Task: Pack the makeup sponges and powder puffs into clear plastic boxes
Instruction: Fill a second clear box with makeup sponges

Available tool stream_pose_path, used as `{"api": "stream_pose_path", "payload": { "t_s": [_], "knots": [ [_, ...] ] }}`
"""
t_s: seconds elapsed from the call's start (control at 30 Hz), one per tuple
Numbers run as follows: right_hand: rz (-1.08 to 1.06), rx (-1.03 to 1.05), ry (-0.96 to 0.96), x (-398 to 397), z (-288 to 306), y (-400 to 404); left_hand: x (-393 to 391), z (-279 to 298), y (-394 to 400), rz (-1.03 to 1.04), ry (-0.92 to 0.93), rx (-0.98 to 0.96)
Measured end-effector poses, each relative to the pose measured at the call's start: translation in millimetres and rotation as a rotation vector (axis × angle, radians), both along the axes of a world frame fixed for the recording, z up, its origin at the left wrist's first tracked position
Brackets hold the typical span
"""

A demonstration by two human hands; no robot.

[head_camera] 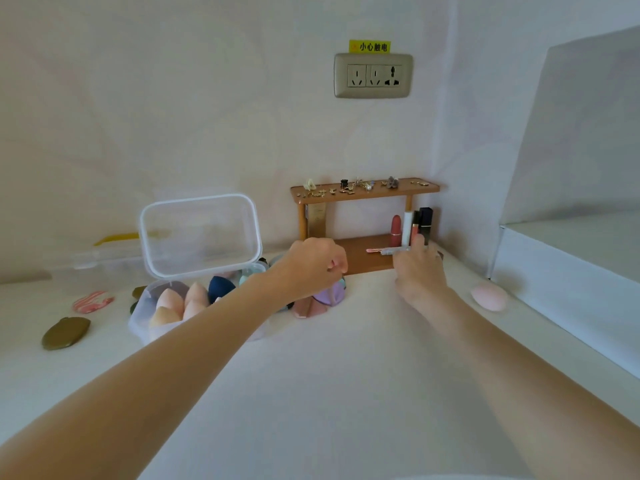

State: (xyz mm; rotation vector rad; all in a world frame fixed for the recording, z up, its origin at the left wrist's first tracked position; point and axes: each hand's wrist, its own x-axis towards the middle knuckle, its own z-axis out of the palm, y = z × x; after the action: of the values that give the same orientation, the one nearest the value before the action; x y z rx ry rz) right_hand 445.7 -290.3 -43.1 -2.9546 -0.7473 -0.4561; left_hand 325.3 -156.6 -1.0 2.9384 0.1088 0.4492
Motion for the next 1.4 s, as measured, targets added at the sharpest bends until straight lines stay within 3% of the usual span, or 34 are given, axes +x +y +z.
{"api": "stream_pose_path", "payload": {
  "t_s": [0.07, 0.17, 0.27, 0.4, 0.57, 0.67, 0.87, 1.0, 1.17, 1.3, 1.4],
  "knots": [
    [0.113, 0.181, 0.014, -9, 13, 12, -6, 4, 6, 0.019, -0.038, -0.025],
    [0.328, 0.522, 0.328, -37, 40, 43, -25, 11, 21, 0.056, -0.121, -0.075],
    [0.536, 0.672, 0.532, -71, 54, 81, -59, 14, 50, 0.147, -0.181, -0.132],
    [0.652, 0.695, 0.734, -107, 59, 119, -108, 18, 95, 0.316, -0.191, -0.191],
    [0.831, 0.680, 1.284, -132, 50, 143, -152, 17, 139, 0.340, 0.253, -0.201],
    [0.858, 0.620, 1.474, -138, 40, 153, -158, 12, 144, 0.319, 0.277, -0.202],
    [0.878, 0.384, 1.428, -142, 34, 172, -148, 5, 152, 0.381, 0.377, -0.106],
    [0.855, 0.376, 1.442, -137, 30, 179, -142, 3, 158, 0.393, 0.462, -0.038],
    [0.866, 0.237, 1.345, -136, 35, 176, -138, 0, 155, 0.368, 0.425, 0.044],
    [0.796, 0.040, 1.242, -140, 42, 180, -135, -8, 143, 0.382, 0.341, 0.241],
    [0.730, -0.017, 1.089, -145, 41, 191, -133, -17, 145, 0.449, 0.294, 0.267]
  ]
}}
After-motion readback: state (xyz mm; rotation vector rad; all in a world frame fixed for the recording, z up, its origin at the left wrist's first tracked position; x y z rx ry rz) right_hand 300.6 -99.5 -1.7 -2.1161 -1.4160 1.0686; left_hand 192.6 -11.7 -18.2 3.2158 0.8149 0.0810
